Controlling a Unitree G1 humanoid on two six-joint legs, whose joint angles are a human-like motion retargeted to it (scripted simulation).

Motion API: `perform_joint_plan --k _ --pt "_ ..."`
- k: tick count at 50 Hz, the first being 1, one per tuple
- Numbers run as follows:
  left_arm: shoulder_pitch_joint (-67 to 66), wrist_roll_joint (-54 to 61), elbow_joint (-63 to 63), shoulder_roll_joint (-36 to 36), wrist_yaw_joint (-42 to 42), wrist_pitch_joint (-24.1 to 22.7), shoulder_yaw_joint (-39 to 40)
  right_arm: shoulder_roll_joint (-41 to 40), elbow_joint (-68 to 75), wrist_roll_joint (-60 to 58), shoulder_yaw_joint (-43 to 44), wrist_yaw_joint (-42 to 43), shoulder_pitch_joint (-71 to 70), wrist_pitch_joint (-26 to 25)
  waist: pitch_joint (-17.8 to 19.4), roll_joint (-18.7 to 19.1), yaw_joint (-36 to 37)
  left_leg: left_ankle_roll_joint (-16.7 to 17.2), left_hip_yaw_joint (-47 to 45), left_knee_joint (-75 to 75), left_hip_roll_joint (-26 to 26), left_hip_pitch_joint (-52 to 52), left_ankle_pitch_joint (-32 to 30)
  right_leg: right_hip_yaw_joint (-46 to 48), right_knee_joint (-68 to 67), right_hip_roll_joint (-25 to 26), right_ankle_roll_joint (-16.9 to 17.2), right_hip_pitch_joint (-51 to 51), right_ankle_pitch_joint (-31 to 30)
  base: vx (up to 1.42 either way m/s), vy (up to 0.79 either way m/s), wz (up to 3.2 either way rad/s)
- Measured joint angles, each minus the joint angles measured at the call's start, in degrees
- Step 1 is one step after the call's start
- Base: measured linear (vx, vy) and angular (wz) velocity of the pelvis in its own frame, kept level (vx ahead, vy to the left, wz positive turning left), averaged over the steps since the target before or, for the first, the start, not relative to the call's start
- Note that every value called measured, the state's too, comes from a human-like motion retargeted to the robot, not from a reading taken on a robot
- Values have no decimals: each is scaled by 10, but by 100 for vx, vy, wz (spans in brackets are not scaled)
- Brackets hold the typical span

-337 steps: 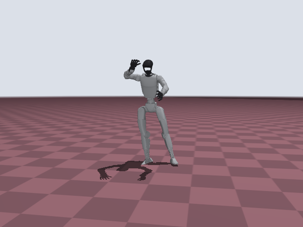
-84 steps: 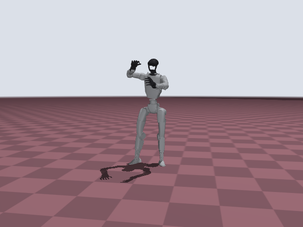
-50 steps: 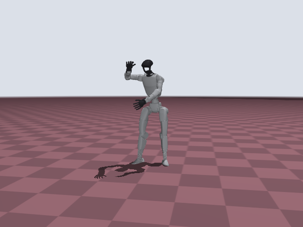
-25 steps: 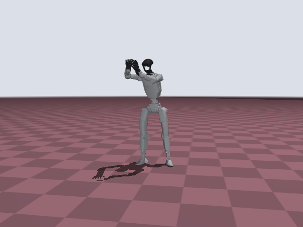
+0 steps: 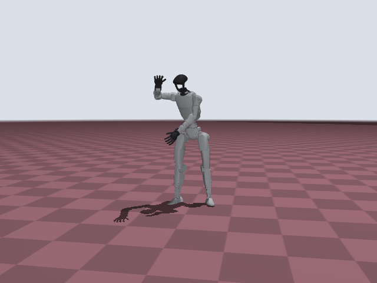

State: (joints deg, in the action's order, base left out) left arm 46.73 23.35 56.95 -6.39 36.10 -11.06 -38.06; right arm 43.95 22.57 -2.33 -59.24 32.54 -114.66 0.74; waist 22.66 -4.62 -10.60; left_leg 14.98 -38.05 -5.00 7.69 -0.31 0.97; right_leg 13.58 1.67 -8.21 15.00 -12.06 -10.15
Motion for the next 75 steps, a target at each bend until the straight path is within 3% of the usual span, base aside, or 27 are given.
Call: perform_joint_plan --k 4,10,12,22,28,33,41,50,53,59,65,70,75 --pt "2 -4 -6 -14 -20 -3 -8 0 10 17 -2 -4 14 7 5 0 7 0 0 0 2 11 3 -1 -3 1 0 9 6 3 0 -1" --pt "91 36 -100 -84 -42 -11 -35 20 23 38 -8 -19 56 5 -15 13 30 -2 5 0 6 28 9 3 -17 -1 0 22 23 8 -1 7" --pt "124 42 -138 -103 -39 -12 -27 33 21 38 -1 -24 89 5 -47 21 40 -2 9 1 8 24 10 9 -23 0 0 19 26 7 -1 19" --pt "359 99 -300 -237 -12 -57 -7 77 4 58 17 -39 156 17 -106 37 77 -8 22 9 11 23 18 24 -38 -5 0 25 38 7 3 14" --pt "448 91 -363 -366 -94 -45 -91 121 -50 44 41 -51 234 25 -143 53 96 -11 32 22 9 25 30 33 -43 -15 0 37 47 11 8 17" --pt "498 42 -407 -460 -177 -34 -172 138 -102 22 111 -85 373 28 -167 57 101 -17 49 45 -1 33 51 42 -59 -38 0 58 64 14 14 31" --pt "462 119 -463 -490 -197 -21 -184 76 -134 50 268 -129 717 28 -184 49 113 -34 90 71 -21 53 80 71 -95 -78 0 102 99 13 12 45" --pt "510 -94 -521 -533 -239 -21 -243 -51 -4 55 365 -200 1045 18 -199 44 136 -29 132 68 -28 61 88 117 -88 -88 0 145 111 7 5 43" --pt "525 -105 -526 -534 -255 -27 -255 -98 86 82 375 -213 1093 7 -198 42 141 -27 143 67 -31 59 88 128 -86 -91 0 152 113 1 3 35" --pt "517 -82 -514 -514 -279 -32 -247 -171 290 140 387 -210 1108 -22 -189 40 151 -28 159 70 -40 50 89 142 -110 -108 0 145 122 -1 3 21" --pt "513 -146 -491 -497 -284 -32 -262 -200 446 193 403 -180 1051 -39 -174 48 142 -29 179 67 -52 38 80 159 -97 -117 0 153 114 -6 5 29" --pt "518 -213 -467 -497 -300 -29 -305 -194 462 198 407 -154 970 -33 -169 57 140 -24 177 54 -56 28 67 157 -91 -118 0 138 106 -8 2 -2" --pt "505 -246 -415 -505 -317 -19 -321 -186 366 128 365 -95 851 -20 -167 60 144 -19 162 38 -56 24 55 145 -74 -110 0 124 93 -7 -1 -24"
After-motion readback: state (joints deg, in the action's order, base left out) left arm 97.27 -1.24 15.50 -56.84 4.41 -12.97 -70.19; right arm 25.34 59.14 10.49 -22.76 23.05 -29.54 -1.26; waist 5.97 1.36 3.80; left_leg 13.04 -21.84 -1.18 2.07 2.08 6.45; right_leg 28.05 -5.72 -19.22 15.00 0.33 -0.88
